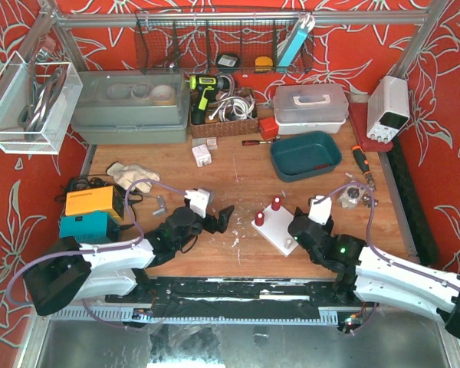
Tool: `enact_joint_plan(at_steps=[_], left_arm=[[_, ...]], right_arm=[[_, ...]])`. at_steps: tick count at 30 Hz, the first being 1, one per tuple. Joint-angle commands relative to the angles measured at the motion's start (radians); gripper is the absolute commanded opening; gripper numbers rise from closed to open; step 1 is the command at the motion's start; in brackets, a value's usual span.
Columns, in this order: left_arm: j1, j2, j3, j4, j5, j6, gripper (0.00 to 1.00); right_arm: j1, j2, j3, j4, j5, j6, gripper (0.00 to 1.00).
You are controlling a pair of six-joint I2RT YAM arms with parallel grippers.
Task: Install the large spring
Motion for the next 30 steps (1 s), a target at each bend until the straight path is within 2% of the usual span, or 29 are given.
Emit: enact_joint_plan(at_steps=[1, 5, 7, 13, 19, 22, 26, 28, 30], left_arm=[[0.002, -0.001, 0.021, -0.007, 0.059, 0.034, 1.0], [0.002, 0.003, 0.172, -0.203, 0.135, -0.031, 1.0], [0.002, -0.003, 0.237, -0.287, 0.176, -0.069, 1.0], [0.002, -0.036, 0.342, -0.432, 0.198, -0.122, 1.0], [0.003, -0.031, 0.403, -0.593, 0.1, -0.089, 1.0], [0.002, -0.068, 0.381, -0.601, 0.086, -0.162, 1.0], [0.001, -0.196, 0.303, -0.597, 0.115, -0.312, 1.0], [0.001, -0.245, 0.33, -0.696, 0.109, -0.371, 1.0], [0.001, -0.267, 0.395, -0.865, 0.089, -0.458, 1.0]], right_arm=[[-0.022, -0.042, 0.115, -0.108, -0.092, -0.094, 0.67], [-0.052, -0.051, 0.246, -0.23, -0.19, -0.158, 0.83], [-0.07, -0.043, 0.304, -0.26, -0.218, -0.178, 0.88], [-0.201, 0.003, 0.374, -0.195, -0.291, -0.249, 0.99], [-0.363, 0.165, 0.361, 0.067, -0.342, -0.329, 0.98], [-0.437, 0.27, 0.38, 0.223, -0.348, -0.334, 0.95], [-0.522, 0.435, 0.508, 0.192, -0.474, -0.251, 0.88], [-0.557, 0.534, 0.618, 0.075, -0.522, -0.203, 0.85], [-0.604, 0.633, 0.732, -0.059, -0.597, -0.17, 0.8]])
